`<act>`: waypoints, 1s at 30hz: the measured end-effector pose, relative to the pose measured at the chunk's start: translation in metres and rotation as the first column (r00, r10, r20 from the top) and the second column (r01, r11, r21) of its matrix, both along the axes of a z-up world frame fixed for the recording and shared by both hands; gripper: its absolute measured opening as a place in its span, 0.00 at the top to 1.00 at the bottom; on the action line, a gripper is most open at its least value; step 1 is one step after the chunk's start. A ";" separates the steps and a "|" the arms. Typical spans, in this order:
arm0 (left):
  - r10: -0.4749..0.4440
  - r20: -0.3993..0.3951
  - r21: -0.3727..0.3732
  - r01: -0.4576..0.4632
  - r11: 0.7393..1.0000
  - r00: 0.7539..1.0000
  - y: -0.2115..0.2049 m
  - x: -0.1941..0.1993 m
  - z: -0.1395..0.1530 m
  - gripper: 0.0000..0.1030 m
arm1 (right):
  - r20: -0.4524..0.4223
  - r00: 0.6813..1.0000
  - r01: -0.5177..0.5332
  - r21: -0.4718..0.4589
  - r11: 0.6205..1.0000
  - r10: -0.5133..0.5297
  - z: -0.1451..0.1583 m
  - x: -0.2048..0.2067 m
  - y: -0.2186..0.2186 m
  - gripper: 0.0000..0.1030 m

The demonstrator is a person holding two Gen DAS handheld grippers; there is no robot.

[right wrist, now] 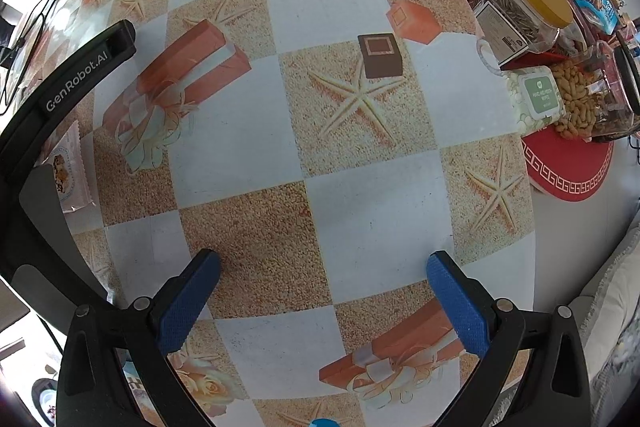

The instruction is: Organize snacks

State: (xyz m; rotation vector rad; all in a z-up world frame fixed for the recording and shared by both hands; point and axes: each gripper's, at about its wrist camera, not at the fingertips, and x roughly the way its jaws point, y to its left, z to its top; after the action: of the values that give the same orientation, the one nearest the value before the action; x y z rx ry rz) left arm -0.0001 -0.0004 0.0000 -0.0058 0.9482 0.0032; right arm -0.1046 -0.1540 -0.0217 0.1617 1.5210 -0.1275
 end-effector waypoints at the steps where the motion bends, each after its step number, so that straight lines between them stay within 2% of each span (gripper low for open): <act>1: 0.000 0.000 0.000 0.000 1.000 1.000 0.000 0.000 0.000 0.00 | 0.010 1.000 0.001 -0.003 1.000 -0.001 0.000 -0.001 0.001 0.00; 9: 0.000 0.000 0.000 0.000 1.000 1.000 0.000 0.000 0.000 0.00 | -0.021 1.000 0.007 -0.003 1.000 -0.008 0.000 0.004 0.001 0.00; 19: 0.000 0.000 0.000 0.000 1.000 1.000 0.000 0.000 0.000 0.00 | -0.002 1.000 0.015 -0.011 1.000 -0.015 0.004 0.000 0.008 0.00; 25: 0.000 0.000 0.000 0.000 1.000 1.000 0.000 0.000 0.000 0.00 | -0.032 0.999 0.018 0.055 0.998 -0.016 -0.001 0.009 -0.005 0.00; 30: 0.000 0.000 0.000 0.000 1.000 1.000 0.000 0.000 0.000 0.00 | -0.003 1.000 0.020 0.050 0.999 -0.020 0.000 0.006 -0.005 0.00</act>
State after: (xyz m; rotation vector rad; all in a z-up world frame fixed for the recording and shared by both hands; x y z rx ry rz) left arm 0.0000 -0.0001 0.0001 -0.0059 0.9481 0.0031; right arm -0.0991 -0.1588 -0.0217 0.2169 1.5257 -0.1058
